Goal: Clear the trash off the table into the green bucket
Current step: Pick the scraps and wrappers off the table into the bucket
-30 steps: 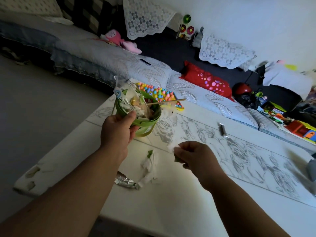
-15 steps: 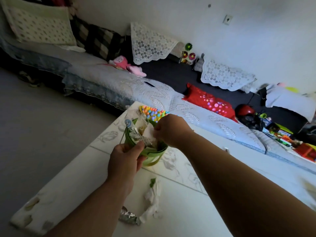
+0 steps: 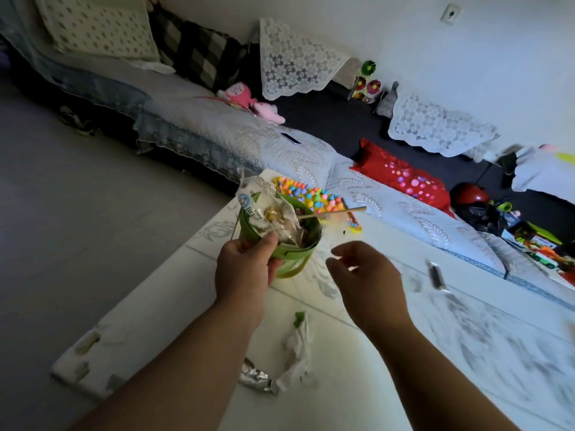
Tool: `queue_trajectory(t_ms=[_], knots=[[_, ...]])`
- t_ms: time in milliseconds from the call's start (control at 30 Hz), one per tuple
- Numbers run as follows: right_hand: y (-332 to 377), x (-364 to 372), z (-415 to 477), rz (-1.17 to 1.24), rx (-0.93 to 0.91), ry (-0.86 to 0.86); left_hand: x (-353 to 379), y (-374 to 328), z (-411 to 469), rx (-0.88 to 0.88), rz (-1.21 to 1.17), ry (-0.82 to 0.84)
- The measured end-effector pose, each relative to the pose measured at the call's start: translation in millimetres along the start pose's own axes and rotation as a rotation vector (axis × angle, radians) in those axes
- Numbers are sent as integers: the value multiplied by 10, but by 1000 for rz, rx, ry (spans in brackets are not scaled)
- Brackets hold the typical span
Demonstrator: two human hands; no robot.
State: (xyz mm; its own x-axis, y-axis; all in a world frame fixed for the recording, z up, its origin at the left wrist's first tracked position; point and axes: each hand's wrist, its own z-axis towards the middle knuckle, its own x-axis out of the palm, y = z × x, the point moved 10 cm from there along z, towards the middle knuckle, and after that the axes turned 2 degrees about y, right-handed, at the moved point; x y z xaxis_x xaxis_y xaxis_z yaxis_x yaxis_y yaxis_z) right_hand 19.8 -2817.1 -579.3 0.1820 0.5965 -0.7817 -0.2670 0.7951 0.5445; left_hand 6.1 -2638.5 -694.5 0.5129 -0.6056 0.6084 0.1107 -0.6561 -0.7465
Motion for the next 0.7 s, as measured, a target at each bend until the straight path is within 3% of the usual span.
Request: queue_trajectory(t_ms=[133, 200, 500, 700], knots=[[-462, 832, -499, -184, 77, 646, -54, -42, -20, 10, -3, -14], [-513, 945, -592, -225, 33, 726, -77, -62, -27, 18, 12, -14], [-739, 699, -495, -25, 139, 314, -138, -110, -51, 28, 39, -15], [-969, 591, -500, 161, 333, 198, -122, -92, -59, 27, 40, -9]])
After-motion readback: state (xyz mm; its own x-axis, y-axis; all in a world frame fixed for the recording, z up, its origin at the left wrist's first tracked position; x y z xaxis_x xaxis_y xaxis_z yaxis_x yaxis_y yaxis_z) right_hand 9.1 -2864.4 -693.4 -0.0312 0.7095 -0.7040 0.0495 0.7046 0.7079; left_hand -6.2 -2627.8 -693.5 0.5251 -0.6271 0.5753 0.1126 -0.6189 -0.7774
